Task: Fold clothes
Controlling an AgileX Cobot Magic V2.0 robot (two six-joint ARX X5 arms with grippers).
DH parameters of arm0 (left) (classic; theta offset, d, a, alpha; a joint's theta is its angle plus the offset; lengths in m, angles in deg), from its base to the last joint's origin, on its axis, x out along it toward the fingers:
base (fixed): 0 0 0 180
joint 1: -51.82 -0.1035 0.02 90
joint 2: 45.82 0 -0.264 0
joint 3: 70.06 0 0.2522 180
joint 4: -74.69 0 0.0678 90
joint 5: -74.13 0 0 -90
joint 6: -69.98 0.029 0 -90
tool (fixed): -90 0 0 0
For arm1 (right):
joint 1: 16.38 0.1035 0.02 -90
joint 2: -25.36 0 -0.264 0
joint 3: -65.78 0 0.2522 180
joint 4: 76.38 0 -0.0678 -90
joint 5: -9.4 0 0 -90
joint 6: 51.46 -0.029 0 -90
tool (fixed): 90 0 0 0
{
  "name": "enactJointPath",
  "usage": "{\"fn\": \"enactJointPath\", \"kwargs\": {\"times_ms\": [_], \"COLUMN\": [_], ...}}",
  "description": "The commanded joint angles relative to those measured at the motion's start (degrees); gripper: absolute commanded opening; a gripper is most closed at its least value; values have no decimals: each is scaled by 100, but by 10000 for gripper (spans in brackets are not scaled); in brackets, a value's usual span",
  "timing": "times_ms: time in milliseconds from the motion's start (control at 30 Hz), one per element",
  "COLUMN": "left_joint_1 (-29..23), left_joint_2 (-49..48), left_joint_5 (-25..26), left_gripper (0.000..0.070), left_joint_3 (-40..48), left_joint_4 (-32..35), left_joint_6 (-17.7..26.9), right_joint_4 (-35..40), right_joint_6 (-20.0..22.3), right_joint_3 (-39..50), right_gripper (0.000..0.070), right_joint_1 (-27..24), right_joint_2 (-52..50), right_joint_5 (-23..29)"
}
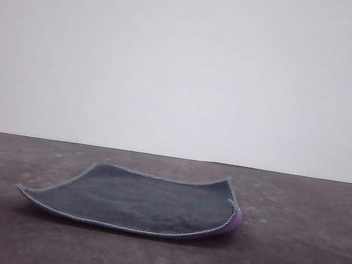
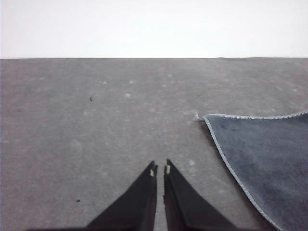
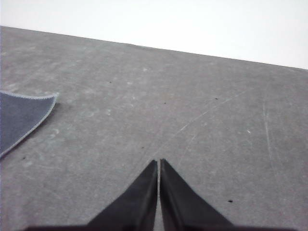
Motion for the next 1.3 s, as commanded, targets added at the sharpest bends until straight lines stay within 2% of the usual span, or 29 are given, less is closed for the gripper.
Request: {"fn": "enactJointPath", "kwargs": {"times_ms": [0,1267], "left_joint_1": [-7,-7], "left_joint_2": [-7,-7], "left_joint_5": [2,2], "left_gripper": [11,11], "left_joint_3": [111,111], "left_joint_4": [42,42], "left_joint_6": [-28,-28], "right_joint_4": [42,91], "right_joint_6": [-81,-83], "right_joint_3": [26,26], "right_gripper": [1,1], "right_joint_1": [-2,-2], "right_joint_2": [-2,-2], "right_joint_5": [15,11]}}
